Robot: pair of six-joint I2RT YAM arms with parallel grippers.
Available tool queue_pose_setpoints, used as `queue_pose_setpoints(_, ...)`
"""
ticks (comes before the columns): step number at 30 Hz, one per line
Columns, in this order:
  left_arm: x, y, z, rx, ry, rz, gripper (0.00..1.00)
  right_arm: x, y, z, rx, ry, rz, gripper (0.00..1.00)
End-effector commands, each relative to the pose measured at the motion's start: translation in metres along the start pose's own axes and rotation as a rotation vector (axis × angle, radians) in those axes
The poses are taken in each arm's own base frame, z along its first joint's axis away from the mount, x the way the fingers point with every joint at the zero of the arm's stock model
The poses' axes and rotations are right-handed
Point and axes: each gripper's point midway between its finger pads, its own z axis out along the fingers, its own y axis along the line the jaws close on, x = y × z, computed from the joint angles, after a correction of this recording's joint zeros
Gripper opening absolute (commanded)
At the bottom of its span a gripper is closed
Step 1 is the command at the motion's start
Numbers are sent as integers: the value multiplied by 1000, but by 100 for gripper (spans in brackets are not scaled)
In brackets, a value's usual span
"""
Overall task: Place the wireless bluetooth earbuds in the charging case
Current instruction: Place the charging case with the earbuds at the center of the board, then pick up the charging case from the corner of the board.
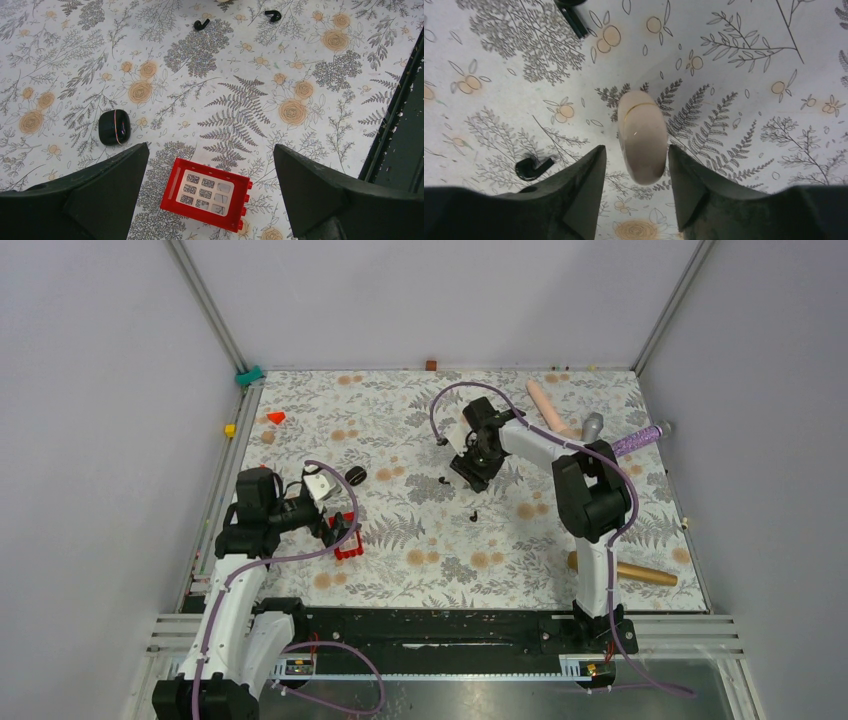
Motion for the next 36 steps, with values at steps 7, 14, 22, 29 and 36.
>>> queue_pose_setpoints(7, -6, -1, -1, 14, -25, 24, 99, -11, -35, -57, 247, 1, -31, 99)
queue_pose_setpoints(14, -6, -1, -1, 15, -26, 24, 99, -18, -55, -166, 513, -103, -16, 99)
queue_pose_setpoints(22, -7, -1, -1, 13, -26, 24, 99, -20, -30, -323, 739, -564, 162, 100)
queue_pose_setpoints(29, -8, -1, -2, 11, -31, 29, 99, -15, 36, -318, 521, -1078, 284, 100)
queue_pose_setpoints(36, -10, 4, -3, -10, -29, 29, 99, -9, 58, -319, 466, -1137, 199, 99)
